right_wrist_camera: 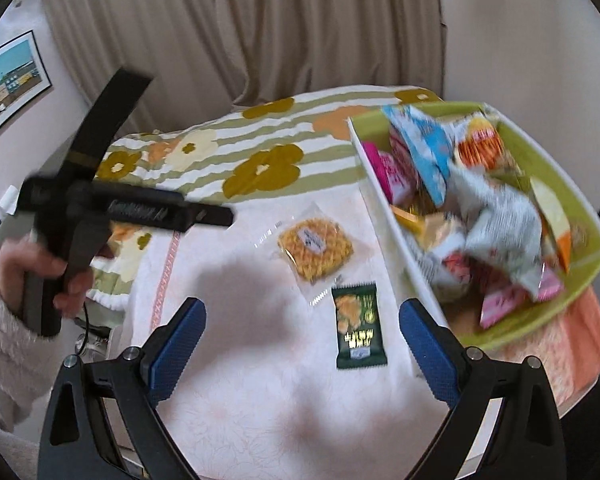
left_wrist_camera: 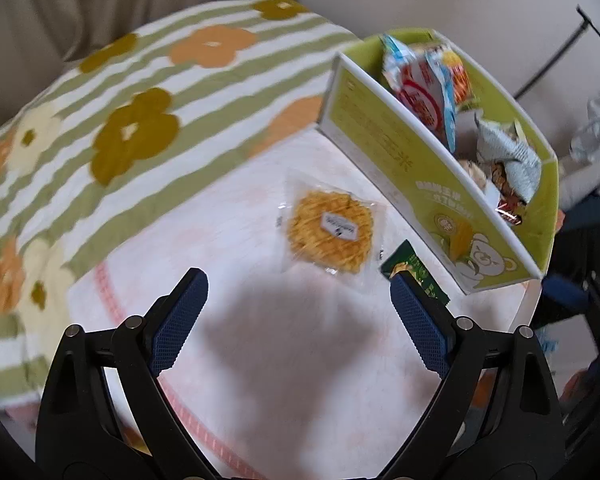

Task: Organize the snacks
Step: 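Move both open tools back over the waffle packet and green packet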

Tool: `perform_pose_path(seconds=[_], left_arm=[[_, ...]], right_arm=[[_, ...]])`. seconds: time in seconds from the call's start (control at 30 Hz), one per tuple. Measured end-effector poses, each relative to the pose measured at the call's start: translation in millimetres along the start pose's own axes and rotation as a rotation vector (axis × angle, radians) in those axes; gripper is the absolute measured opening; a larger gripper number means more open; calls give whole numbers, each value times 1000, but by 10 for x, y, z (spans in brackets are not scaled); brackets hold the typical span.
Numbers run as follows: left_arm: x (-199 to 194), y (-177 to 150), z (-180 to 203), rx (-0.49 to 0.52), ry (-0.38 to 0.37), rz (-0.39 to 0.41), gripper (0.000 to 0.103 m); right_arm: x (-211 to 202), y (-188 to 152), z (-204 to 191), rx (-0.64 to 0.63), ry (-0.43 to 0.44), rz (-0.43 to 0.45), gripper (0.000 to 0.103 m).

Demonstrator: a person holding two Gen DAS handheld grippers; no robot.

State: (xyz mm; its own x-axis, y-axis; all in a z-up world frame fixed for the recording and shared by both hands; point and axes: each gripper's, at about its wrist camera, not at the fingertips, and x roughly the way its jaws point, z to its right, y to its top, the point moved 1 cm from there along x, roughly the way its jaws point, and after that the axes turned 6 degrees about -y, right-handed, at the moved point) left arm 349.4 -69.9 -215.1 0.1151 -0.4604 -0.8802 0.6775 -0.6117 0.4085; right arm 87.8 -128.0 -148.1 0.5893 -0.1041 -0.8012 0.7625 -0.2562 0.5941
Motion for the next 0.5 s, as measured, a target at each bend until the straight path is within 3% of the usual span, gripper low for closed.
perform_pose_path(seconds=[0.3,0.5], left_arm=[[799,204,152,102,-22,-75,92],[1218,304,219,132,23,-97,92]], right_arm=[[632,-505,-56,19,-124,-27,97],[884,-604,37,76,-158,-21,97]])
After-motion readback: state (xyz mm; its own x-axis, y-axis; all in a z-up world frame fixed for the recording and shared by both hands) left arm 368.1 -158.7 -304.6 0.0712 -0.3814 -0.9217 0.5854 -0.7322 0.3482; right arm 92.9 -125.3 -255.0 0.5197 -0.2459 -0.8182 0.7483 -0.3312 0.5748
